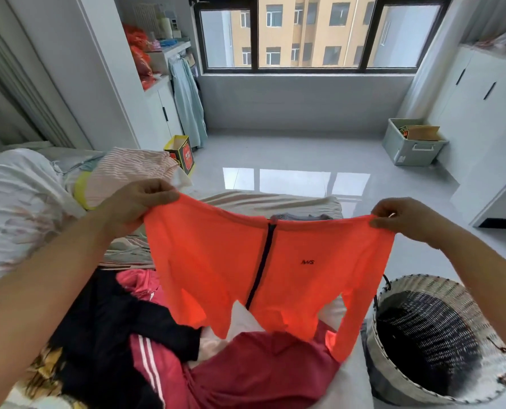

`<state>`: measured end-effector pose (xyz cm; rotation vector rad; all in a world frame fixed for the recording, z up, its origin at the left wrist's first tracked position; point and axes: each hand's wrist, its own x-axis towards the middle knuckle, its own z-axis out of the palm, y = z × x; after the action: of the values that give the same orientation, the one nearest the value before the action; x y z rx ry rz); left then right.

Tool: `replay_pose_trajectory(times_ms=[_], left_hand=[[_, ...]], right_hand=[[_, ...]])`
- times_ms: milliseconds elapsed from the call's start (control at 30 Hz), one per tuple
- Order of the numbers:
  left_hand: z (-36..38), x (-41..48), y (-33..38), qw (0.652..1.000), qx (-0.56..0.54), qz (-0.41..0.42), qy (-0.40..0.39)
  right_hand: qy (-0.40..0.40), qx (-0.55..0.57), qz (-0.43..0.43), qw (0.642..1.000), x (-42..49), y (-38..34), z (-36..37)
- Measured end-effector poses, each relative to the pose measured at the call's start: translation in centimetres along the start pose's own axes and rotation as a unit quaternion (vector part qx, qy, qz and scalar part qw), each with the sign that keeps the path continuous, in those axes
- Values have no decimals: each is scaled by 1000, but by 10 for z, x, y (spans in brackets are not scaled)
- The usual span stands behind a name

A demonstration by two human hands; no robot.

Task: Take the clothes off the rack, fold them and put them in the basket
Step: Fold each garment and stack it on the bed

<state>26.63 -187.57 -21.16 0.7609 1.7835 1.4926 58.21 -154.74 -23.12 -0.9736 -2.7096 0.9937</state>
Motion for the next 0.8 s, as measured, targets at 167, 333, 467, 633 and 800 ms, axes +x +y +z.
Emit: replay_pose_trajectory(times_ms=[167,333,467,633,800], left_hand=[[-17,21,-10,975,144,-161,-50],[-20,59,-29,988,51,-135,46],[-18,86,-8,996,-8,-79,48],[-25,106,31,998,-58,-12,37],[-29,91,54,997,-52,24,49]], right_hand=[[69,329,44,941,8,-5,15],[136,212,67,966,41,-8,31],[183,201,29,962,67,-24,5],[218,230,-42,948,68,-53,-37],[214,255,-66,941,45,-67,-53]])
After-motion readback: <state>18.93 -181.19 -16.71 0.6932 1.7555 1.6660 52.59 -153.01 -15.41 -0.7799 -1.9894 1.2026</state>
